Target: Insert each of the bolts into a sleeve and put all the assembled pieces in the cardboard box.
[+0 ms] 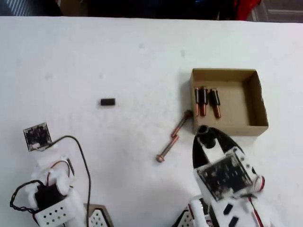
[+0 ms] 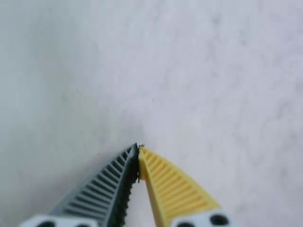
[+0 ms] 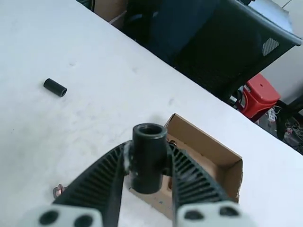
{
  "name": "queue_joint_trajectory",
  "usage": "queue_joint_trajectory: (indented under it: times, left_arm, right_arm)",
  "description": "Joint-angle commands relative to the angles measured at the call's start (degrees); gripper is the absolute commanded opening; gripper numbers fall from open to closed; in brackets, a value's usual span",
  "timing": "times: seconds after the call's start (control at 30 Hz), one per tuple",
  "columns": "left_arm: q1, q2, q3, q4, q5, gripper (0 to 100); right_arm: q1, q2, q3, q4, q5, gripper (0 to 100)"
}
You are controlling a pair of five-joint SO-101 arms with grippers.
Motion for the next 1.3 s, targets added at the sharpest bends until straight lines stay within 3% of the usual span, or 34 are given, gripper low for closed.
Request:
queue_joint_trajectory:
  times: [0.0, 0.17, 0.3, 0.63, 1.1, 1.27]
  left_arm:
    - [-0.1, -0.6, -0.1, -2.5, -4.3, 2]
    - [-0.2, -0.6, -0.1, -5.3, -26.1, 2]
    - [-0.1, -0.6, -0.1, -5.6, -35.3, 2]
    - [0.2, -0.4, -4.8, -7.1, -40.1, 2]
    - [10.0, -0.2, -20.5, 2.5, -45.9, 2]
    - [10.2, -0.1, -22.8, 2.8, -46.5, 2]
  right_arm:
    - [0.8, -3.9, 2.8, -0.2, -0.4, 1.7]
    - [0.8, -8.4, 6.2, -0.4, -0.4, 1.7]
    - [0.8, -10.7, 8.9, -0.7, -0.4, 1.7]
    - [0.8, -14.4, 15.5, -6.9, -0.4, 1.7]
    - [1.0, -14.4, 27.1, -19.5, -0.4, 1.7]
    - [7.4, -14.4, 34.7, -26.2, -4.0, 1.7]
